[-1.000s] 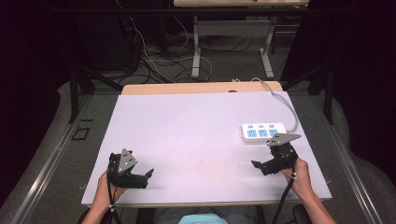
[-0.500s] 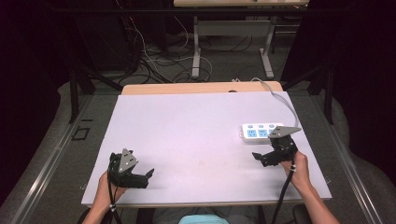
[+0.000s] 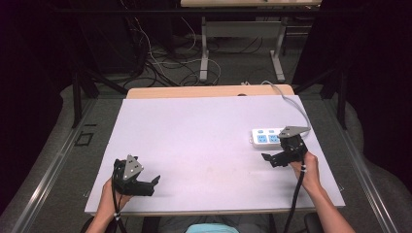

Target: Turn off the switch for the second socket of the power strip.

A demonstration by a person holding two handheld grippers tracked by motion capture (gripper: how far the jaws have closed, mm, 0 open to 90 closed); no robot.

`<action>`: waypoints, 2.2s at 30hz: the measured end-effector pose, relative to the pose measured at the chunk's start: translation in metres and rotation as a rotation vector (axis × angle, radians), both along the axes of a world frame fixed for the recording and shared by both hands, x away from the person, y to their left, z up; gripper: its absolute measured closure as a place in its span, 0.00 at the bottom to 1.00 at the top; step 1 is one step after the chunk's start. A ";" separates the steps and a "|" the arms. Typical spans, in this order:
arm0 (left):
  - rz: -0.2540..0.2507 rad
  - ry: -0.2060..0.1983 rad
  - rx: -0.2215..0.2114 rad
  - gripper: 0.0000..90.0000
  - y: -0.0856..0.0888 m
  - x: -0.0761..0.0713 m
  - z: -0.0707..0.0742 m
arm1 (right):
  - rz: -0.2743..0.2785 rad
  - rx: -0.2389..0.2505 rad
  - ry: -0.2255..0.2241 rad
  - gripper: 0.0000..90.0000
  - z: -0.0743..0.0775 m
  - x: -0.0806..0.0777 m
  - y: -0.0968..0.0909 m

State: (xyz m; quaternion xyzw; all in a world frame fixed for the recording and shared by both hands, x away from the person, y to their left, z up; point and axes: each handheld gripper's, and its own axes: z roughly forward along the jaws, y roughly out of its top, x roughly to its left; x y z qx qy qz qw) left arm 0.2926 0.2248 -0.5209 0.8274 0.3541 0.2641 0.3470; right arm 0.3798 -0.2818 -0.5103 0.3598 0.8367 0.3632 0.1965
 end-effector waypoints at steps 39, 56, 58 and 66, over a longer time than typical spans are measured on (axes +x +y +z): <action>0.009 0.001 -0.002 0.00 0.001 0.000 0.000 | -0.126 0.000 0.016 0.02 -0.005 0.056 -0.029; 0.007 0.005 0.009 0.00 0.001 0.000 0.000 | -0.167 0.016 0.036 0.02 -0.007 0.076 -0.036; 0.007 0.005 0.009 0.00 0.001 0.000 0.000 | -0.174 0.016 0.044 0.02 -0.008 0.080 -0.037; 0.001 0.006 0.013 0.00 0.001 0.000 0.000 | -0.195 0.012 0.047 0.01 -0.011 0.087 -0.039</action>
